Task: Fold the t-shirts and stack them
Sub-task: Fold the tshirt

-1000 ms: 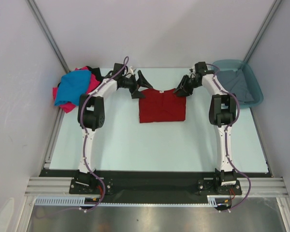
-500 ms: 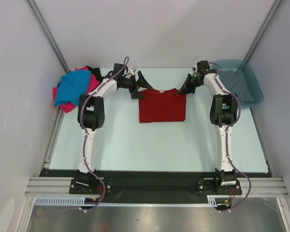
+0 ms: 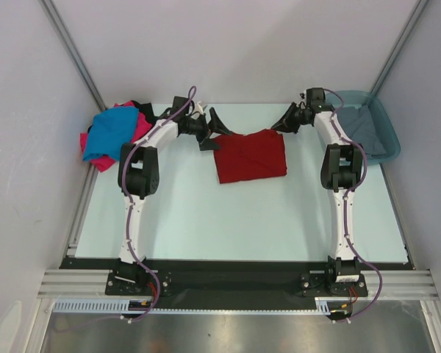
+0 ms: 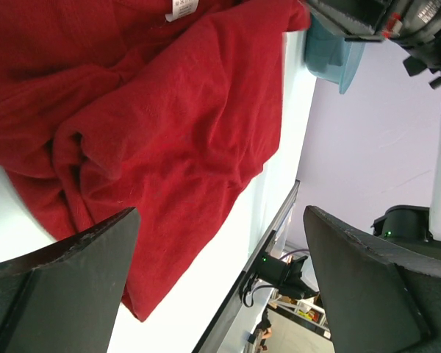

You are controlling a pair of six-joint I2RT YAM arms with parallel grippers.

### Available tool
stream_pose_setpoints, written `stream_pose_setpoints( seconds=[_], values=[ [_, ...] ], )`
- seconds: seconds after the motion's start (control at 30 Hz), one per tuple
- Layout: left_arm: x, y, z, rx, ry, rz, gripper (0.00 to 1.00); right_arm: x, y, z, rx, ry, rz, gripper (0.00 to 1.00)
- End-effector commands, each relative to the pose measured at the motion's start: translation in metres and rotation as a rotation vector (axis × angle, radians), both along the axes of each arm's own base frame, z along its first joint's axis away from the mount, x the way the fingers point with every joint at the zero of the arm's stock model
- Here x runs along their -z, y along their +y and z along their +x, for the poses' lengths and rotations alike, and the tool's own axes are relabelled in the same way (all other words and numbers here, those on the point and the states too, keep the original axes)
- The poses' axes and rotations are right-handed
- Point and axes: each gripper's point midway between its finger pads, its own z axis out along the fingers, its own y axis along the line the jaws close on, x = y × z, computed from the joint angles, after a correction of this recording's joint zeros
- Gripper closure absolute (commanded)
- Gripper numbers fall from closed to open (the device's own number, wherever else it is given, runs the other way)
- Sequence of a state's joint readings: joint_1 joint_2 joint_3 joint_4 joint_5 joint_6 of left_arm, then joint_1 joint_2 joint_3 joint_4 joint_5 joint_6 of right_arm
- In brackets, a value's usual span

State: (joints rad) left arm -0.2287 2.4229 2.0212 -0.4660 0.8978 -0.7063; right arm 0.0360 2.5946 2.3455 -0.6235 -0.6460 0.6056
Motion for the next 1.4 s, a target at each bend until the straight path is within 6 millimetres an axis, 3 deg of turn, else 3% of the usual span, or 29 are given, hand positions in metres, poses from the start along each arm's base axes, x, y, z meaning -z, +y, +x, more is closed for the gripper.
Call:
stream_pose_setpoints(
  seconds=[0.0,0.07,0.17,0.23,0.3,0.4,0.53,0.57,0.6,0.67,0.83,1.07,1.27,1.3,1.37],
  values=[
    [-0.039,0.0,0.0,0.021,-0.087,-0.038,0.0,-0.01,-0.008,0.025,0.045,-0.075,0.041,0.8],
    [-0.039,0.0,0.0,0.02,-0.088,-0.039,0.0,-0.005,-0.012,0.027,0.062,-0.064,0.044,0.51],
    [-0.041,0.0,0.0,0.021,-0.096,-0.038,0.0,0.001,-0.016,0.027,0.072,-0.06,0.031,0.41],
    [-0.041,0.001,0.001,0.018,-0.104,-0.032,0.0,-0.008,-0.019,0.028,0.077,-0.089,0.007,0.39],
    [-0.043,0.002,0.002,0.013,-0.113,-0.024,0.0,-0.019,-0.048,0.033,0.131,-0.118,-0.041,0.37],
    [-0.042,0.005,0.004,0.006,-0.121,0.012,0.0,-0.03,-0.068,0.027,0.142,-0.134,-0.13,0.29],
    [-0.032,0.024,0.007,-0.028,-0.166,0.159,0.0,-0.024,-0.082,0.008,0.103,-0.1,-0.231,0.27],
    [-0.018,0.037,0.009,-0.075,-0.148,0.242,0.0,-0.02,-0.084,0.0,0.091,-0.069,-0.241,0.27],
    [-0.023,0.043,0.01,-0.098,-0.166,0.265,0.0,-0.017,-0.083,-0.004,0.078,-0.055,-0.245,0.27],
    [-0.009,0.055,0.007,-0.137,-0.144,0.311,0.0,-0.01,-0.079,-0.017,0.045,-0.021,-0.236,0.27],
    [0.001,0.069,0.018,-0.2,-0.178,0.383,0.0,0.003,-0.065,-0.033,-0.015,0.029,-0.177,0.26],
    [0.009,0.051,0.04,-0.194,-0.207,0.277,0.0,0.016,-0.05,-0.041,-0.063,0.066,-0.125,0.26],
    [0.003,0.025,0.048,-0.154,-0.208,0.091,0.0,0.028,-0.034,-0.047,-0.098,0.095,-0.088,0.26],
    [0.012,0.023,0.049,-0.152,-0.189,0.077,0.0,0.029,-0.03,-0.049,-0.108,0.096,-0.082,0.26],
    [0.011,0.016,0.05,-0.147,-0.172,0.025,0.0,0.033,-0.024,-0.051,-0.119,0.112,-0.056,0.26]
  ],
)
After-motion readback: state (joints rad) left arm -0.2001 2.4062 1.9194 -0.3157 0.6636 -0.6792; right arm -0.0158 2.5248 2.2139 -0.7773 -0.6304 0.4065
